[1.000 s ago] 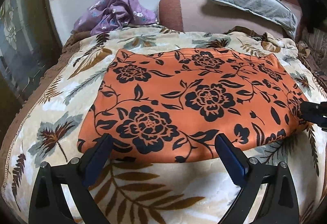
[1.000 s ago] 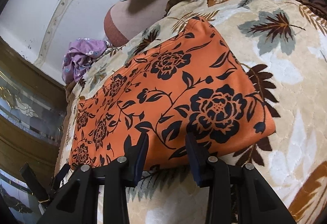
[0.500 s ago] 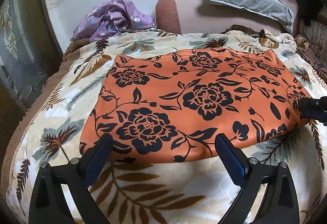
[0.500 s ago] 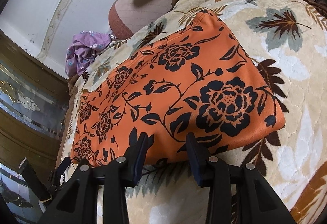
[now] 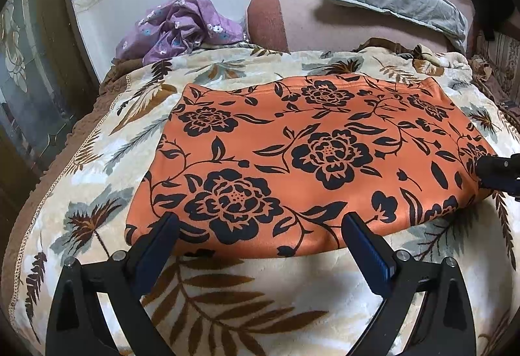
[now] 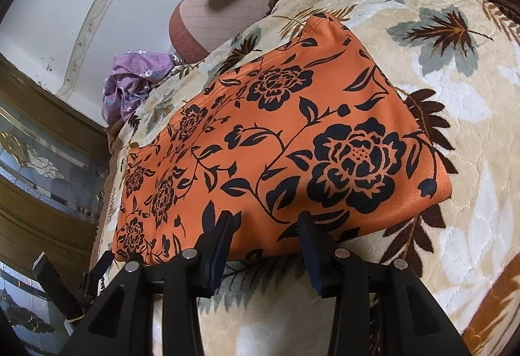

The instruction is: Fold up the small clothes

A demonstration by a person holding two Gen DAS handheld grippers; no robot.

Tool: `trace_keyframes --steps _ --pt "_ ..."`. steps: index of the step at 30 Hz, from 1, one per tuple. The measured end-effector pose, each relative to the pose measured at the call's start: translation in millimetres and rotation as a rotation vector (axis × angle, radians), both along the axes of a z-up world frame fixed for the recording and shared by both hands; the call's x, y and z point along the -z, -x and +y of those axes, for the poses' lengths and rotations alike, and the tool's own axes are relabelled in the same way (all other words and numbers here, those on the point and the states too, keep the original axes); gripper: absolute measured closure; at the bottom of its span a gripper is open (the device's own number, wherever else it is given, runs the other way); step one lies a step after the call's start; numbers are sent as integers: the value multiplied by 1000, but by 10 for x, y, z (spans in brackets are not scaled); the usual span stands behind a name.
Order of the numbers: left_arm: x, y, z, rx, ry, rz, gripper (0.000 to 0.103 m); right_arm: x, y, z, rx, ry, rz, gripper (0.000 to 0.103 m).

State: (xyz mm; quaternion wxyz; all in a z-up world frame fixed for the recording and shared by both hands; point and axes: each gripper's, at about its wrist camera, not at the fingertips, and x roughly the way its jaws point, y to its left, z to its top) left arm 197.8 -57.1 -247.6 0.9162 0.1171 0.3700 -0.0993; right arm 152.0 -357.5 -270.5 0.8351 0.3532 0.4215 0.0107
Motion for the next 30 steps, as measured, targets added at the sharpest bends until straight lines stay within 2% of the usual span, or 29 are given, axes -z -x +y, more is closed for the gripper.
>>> trace_keyframes --steps 10,17,19,22,26,30 --pt "17 -6 0 2 -1 11 4 -7 -5 8 -4 -8 -4 58" --pt "66 -75 157 -15 104 130 4 -21 23 -21 12 -7 -13 58" --pt "69 -60 203 -23 110 127 4 -33 31 -22 17 -5 -20 58" --pt "70 -55 277 -40 79 94 4 -50 27 3 18 14 -27 58" --pt "-11 -149 488 -124 59 43 4 -107 70 -38 52 51 -50 58" --pt "48 -346 777 -237 111 104 4 -103 148 -279 150 6 -61 58"
